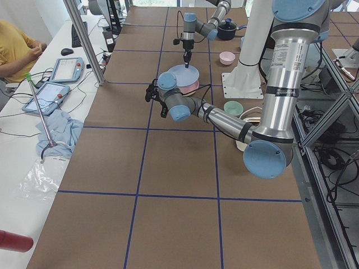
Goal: Stack three plates with pink and blue
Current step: 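Carry the light blue plate onto the pink plate while the left arm withdraws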
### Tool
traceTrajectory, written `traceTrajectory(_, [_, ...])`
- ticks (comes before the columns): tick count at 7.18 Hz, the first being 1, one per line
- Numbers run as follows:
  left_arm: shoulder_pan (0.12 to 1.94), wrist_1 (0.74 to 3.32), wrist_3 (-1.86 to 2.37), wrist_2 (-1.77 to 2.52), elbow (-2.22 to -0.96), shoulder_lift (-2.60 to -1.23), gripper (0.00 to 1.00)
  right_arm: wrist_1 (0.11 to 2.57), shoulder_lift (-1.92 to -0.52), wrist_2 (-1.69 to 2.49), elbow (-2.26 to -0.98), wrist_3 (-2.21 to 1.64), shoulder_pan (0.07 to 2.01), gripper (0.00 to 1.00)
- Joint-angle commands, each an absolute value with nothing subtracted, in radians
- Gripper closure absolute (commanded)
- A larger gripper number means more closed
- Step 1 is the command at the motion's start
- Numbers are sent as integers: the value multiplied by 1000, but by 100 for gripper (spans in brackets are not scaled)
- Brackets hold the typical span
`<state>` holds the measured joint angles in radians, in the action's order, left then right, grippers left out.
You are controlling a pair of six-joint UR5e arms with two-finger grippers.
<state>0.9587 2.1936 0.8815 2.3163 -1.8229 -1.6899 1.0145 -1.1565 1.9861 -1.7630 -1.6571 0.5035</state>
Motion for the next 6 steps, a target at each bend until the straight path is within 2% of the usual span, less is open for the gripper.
traceTrajectory(1, [959,2194,881,2316,-1821,-1690,22,1025,-1140,1962,-1759,-1657,485,100])
traceTrajectory(2, [957,2195,882,2316,-1819,-1690,22,1025,-1140,1951,-1759,-1657,483,100])
traceTrajectory(3, [957,2197,882,2315,-1816,-1689,22,1026,-1135,1948,-1756,-1658,483,78])
traceTrajectory(4, [957,2198,882,2313,-1815,-1687,22,1026,-1123,1947,-1738,-1658,483,1])
traceTrajectory(6, [957,2200,881,2310,-1812,-1684,22,1025,-1124,1953,-1732,-1649,508,0])
